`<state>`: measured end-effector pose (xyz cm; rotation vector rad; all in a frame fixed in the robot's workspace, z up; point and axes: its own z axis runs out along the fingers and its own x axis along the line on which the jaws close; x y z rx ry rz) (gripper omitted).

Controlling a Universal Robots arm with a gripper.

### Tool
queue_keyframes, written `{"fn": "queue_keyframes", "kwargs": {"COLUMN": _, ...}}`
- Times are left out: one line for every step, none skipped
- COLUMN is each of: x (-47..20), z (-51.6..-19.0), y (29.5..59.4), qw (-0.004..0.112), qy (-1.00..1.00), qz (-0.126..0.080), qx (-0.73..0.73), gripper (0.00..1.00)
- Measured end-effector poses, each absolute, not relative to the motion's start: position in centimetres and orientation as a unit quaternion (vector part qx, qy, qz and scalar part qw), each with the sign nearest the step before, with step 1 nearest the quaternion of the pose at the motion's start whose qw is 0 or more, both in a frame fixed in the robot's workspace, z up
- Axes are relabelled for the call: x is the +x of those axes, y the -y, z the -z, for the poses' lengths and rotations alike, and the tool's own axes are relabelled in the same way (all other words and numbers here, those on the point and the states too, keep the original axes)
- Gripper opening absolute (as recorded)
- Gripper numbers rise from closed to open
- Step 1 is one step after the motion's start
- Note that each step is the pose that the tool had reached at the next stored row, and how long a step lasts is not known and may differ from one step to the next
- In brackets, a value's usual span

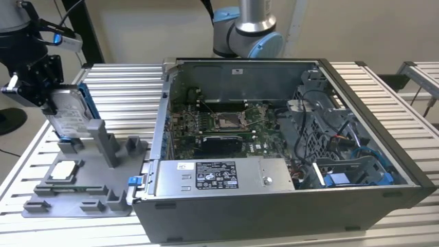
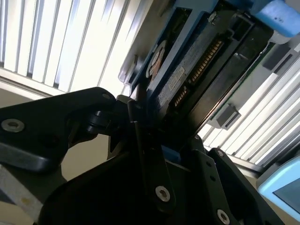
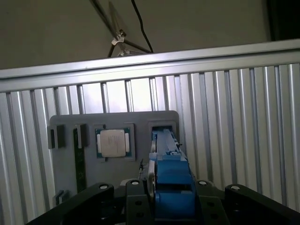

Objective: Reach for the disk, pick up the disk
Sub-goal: 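Pick up the disk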

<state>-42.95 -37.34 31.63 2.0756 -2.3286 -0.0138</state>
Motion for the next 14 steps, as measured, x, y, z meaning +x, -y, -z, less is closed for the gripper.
{"fn": "queue_keyframes", "kwargs": {"x": -43.0, "z": -31.8, "y": 37.3, "qw": 0.011, "qy": 0.746, "qz": 0.004, "qx": 0.665, "gripper": 0.0}}
{"fn": "queue_keyframes", "kwargs": {"x": -43.0, "z": -32.0, "y": 37.3, "qw": 0.011, "qy": 0.746, "qz": 0.004, "qx": 0.665, "gripper": 0.0}}
{"fn": "queue_keyframes", "kwargs": {"x": -43.0, "z": -32.1, "y": 37.3, "qw": 0.011, "qy": 0.746, "qz": 0.004, "qx": 0.665, "gripper": 0.0}}
{"fn": "queue_keyframes", "kwargs": {"x": -43.0, "z": -32.3, "y": 37.3, "qw": 0.011, "qy": 0.746, "qz": 0.004, "qx": 0.665, "gripper": 0.0}}
{"fn": "queue_keyframes", "kwargs": {"x": -43.0, "z": -32.5, "y": 37.3, "qw": 0.011, "qy": 0.746, "qz": 0.004, "qx": 0.665, "gripper": 0.0}}
{"fn": "queue_keyframes", "kwargs": {"x": -43.0, "z": -32.7, "y": 37.3, "qw": 0.012, "qy": 0.746, "qz": 0.004, "qx": 0.665, "gripper": 0.0}}
{"fn": "queue_keyframes", "kwargs": {"x": -43.0, "z": -32.9, "y": 37.3, "qw": 0.012, "qy": 0.746, "qz": 0.003, "qx": 0.665, "gripper": 0.0}}
{"fn": "queue_keyframes", "kwargs": {"x": -43.0, "z": -33.1, "y": 37.3, "qw": 0.012, "qy": 0.746, "qz": 0.003, "qx": 0.665, "gripper": 0.0}}
{"fn": "queue_keyframes", "kwargs": {"x": -43.0, "z": -33.3, "y": 37.3, "qw": 0.013, "qy": 0.747, "qz": 0.003, "qx": 0.665, "gripper": 0.0}}
{"fn": "queue_keyframes", "kwargs": {"x": -43.0, "z": -33.4, "y": 37.3, "qw": 0.013, "qy": 0.746, "qz": 0.002, "qx": 0.665, "gripper": 0.0}}
{"fn": "queue_keyframes", "kwargs": {"x": -43.0, "z": -33.6, "y": 37.3, "qw": 0.013, "qy": 0.746, "qz": 0.002, "qx": 0.665, "gripper": 0.0}}
{"fn": "queue_keyframes", "kwargs": {"x": -43.0, "z": -33.7, "y": 37.3, "qw": 0.013, "qy": 0.746, "qz": 0.002, "qx": 0.665, "gripper": 0.0}}
{"fn": "queue_keyframes", "kwargs": {"x": -43.0, "z": -33.8, "y": 37.3, "qw": 0.013, "qy": 0.746, "qz": 0.002, "qx": 0.665, "gripper": 0.0}}
{"fn": "queue_keyframes", "kwargs": {"x": -43.0, "z": -34.0, "y": 37.3, "qw": 0.013, "qy": 0.746, "qz": 0.002, "qx": 0.665, "gripper": 0.0}}
